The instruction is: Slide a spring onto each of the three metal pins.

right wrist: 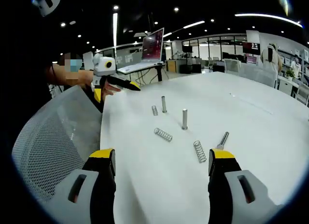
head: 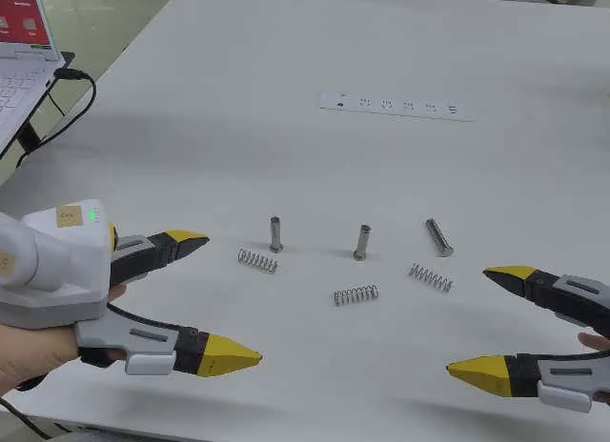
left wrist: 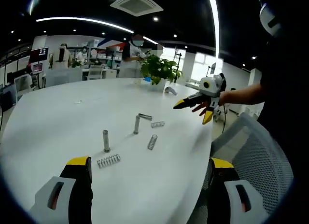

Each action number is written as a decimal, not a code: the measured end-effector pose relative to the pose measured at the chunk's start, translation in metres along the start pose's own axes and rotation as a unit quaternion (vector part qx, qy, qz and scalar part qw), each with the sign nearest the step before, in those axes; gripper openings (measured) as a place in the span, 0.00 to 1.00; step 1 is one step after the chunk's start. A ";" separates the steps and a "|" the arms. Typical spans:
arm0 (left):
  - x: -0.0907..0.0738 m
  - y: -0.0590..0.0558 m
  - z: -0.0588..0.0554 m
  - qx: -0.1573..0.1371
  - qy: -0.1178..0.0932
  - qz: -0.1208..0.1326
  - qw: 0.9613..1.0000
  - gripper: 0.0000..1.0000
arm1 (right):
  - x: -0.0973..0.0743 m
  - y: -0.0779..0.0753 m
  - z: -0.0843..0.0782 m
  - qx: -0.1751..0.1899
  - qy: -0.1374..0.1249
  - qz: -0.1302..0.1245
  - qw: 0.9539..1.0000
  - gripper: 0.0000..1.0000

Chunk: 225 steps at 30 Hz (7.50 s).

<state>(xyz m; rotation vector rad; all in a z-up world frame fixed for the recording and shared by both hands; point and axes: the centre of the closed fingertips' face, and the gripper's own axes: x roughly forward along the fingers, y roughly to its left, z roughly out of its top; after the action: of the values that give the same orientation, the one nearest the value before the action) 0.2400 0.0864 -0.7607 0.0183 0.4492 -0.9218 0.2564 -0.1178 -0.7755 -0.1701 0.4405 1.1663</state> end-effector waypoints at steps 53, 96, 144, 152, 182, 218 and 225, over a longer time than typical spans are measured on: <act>-0.002 0.003 0.005 -0.015 -0.012 0.002 1.000 0.96 | 0.003 -0.001 0.003 -0.006 0.009 0.008 1.000 0.78; -0.002 0.011 0.004 -0.004 -0.002 0.001 1.000 0.95 | 0.006 -0.018 0.002 0.006 0.029 -0.013 0.999 0.76; -0.002 0.015 0.003 -0.008 -0.002 0.001 1.000 0.93 | 0.058 -0.126 0.019 0.090 0.147 -0.099 0.980 0.37; -0.002 0.014 0.004 -0.007 -0.001 -0.002 1.000 0.93 | 0.067 -0.141 0.005 0.155 0.169 -0.113 0.967 0.27; -0.004 0.018 -0.003 -0.022 -0.006 0.002 1.000 0.92 | 0.088 -0.158 -0.022 0.172 0.254 -0.158 0.939 0.07; 0.002 0.004 0.002 -0.011 -0.003 -0.005 1.000 0.90 | 0.067 -0.127 -0.005 0.156 0.179 -0.143 0.961 0.05; 0.003 0.001 0.004 -0.009 -0.006 -0.007 1.000 0.90 | 0.061 -0.126 0.000 0.145 0.154 -0.151 0.966 0.05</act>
<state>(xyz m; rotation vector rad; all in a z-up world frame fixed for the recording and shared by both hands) 0.2435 0.0837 -0.7580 -0.0065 0.4479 -0.9313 0.3911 -0.1151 -0.8137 -0.1585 0.8242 0.7649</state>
